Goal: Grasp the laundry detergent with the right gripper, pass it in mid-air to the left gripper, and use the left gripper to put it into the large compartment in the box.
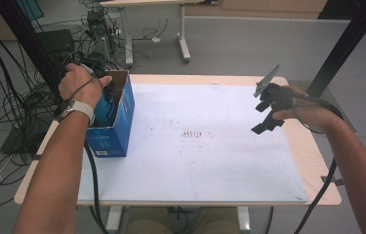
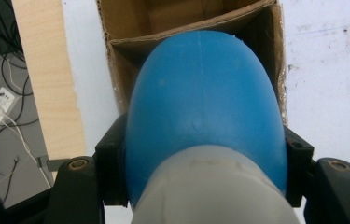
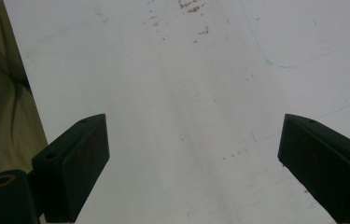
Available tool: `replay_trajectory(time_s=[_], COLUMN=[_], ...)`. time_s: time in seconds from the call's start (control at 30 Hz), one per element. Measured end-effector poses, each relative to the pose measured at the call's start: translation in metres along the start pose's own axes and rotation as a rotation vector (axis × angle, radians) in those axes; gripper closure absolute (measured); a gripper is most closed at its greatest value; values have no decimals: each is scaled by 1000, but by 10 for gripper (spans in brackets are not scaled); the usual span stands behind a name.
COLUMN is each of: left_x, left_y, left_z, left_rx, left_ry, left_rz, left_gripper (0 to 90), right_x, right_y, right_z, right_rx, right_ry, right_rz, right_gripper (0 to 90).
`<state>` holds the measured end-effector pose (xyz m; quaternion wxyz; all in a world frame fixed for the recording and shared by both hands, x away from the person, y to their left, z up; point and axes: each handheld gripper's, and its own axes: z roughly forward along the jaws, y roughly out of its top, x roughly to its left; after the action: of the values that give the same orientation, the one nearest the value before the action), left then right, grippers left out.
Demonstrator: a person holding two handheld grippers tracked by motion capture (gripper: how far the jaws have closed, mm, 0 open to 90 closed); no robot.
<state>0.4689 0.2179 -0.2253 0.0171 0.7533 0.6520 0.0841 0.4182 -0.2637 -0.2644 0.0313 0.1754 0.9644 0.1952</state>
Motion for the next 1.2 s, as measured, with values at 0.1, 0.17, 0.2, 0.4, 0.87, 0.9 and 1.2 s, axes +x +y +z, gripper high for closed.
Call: replay_trajectory(time_s=[0.1, 0.17, 0.2, 0.4, 0.87, 0.9, 1.2], left_x=[-1, -1, -1, -2, -2, -2, -1], left_y=[0, -1, -1, -2, -4, -4, -6], left_z=[5, 9, 11, 20, 32, 33, 46], left_rx=[-2, 1, 2, 4, 9, 10, 22], left_ry=[0, -1, -2, 0, -5, -3, -5], left_rz=[2, 7, 5, 3, 8, 9, 11], left_gripper=[378, 378, 378, 378, 378, 378, 378], right_x=[-1, -1, -2, -2, 0, 0, 0], right_y=[0, 0, -1, -2, -2, -2, -2], right_z=[1, 2, 2, 3, 5, 5, 6], right_rx=[-1, -4, -3, -1, 1, 0, 0], right_ry=[-1, -2, -1, 0, 3, 3, 10], right_rz=[4, 9, 12, 15, 18, 19, 19], right_gripper=[89, 88, 88, 88, 88, 88, 88])
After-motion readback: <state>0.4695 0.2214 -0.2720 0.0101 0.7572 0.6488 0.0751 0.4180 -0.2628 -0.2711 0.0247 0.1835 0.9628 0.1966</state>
